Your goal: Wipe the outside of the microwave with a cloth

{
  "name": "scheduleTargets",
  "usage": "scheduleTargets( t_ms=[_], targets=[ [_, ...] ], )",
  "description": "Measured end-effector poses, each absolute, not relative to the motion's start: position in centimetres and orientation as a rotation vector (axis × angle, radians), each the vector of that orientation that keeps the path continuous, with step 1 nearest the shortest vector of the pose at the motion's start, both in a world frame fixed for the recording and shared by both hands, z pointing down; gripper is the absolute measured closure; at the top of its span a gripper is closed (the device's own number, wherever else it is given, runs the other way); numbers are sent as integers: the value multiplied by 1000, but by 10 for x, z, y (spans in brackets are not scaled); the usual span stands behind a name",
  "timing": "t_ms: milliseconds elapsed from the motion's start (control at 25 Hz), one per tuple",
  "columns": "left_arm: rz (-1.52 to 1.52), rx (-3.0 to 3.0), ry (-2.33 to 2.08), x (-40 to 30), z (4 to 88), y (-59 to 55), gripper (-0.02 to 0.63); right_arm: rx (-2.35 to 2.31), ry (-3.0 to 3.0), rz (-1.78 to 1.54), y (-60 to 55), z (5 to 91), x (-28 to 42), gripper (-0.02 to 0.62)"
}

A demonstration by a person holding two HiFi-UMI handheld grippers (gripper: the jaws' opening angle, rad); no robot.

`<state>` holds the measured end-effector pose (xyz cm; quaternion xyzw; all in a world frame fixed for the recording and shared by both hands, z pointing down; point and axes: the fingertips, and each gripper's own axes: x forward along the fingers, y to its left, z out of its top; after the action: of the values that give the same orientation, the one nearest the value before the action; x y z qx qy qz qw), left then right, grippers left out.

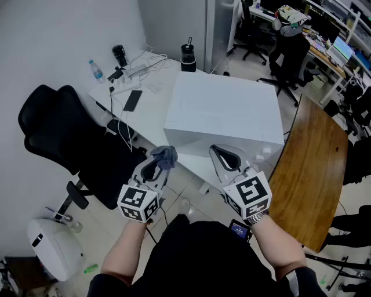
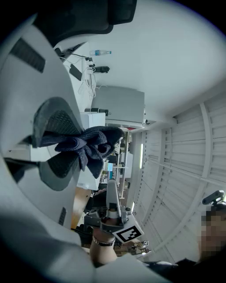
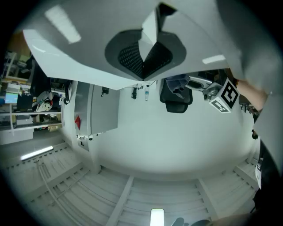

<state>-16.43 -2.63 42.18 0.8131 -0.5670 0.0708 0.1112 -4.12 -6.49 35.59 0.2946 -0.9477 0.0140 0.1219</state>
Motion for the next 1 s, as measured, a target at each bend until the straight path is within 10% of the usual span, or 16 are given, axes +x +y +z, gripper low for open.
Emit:
scheduleTargets(
  t_ms=[1000],
  targets=[
    [441, 2357, -1431, -241, 529, -147, 502, 998, -2677, 55, -174, 372, -121, 594]
  ],
)
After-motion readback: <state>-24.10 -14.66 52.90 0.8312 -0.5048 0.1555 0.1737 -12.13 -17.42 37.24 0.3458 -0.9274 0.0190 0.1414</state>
